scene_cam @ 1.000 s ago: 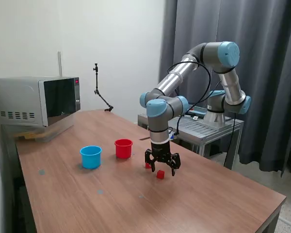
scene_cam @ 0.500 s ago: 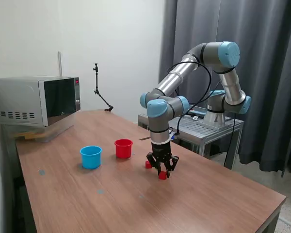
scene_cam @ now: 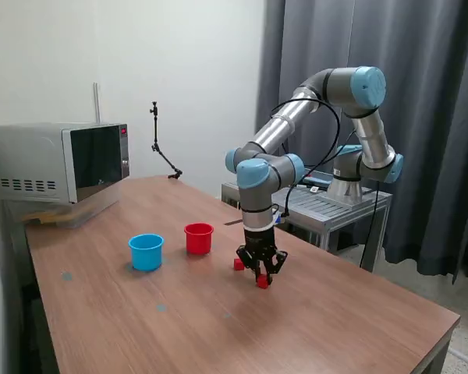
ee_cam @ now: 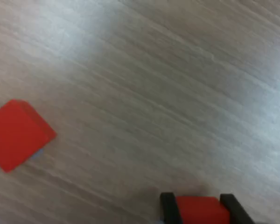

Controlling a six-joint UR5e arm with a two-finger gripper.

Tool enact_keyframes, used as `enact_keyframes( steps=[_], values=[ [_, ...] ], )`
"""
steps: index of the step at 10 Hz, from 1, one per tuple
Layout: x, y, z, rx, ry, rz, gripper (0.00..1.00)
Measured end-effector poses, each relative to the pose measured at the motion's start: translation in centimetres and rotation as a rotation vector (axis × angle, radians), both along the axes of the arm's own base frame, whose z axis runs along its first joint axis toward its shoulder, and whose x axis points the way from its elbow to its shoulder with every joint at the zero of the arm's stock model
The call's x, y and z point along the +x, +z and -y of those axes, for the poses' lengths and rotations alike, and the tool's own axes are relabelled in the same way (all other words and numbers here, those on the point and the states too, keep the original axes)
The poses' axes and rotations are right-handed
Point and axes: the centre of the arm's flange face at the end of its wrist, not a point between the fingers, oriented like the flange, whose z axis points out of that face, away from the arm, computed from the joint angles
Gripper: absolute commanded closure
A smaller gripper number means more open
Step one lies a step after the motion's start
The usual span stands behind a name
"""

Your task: Place red objects in the red bin, and blue objects in the blue bin.

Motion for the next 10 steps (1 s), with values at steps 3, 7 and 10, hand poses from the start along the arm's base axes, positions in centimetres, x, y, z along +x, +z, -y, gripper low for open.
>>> enact_keyframes(
  steps=[3, 7, 10],
  values=[
    [-0.9, 3.1, -0.6, 0.053, 0.0, -0.053, 1.0],
    [-1.1, 9.8, -2.6, 0.139, -0.017, -0.141, 1.0],
    [-0.8, 14.6, -8.4, 0.229, -0.13, -0.187, 1.0]
  ],
)
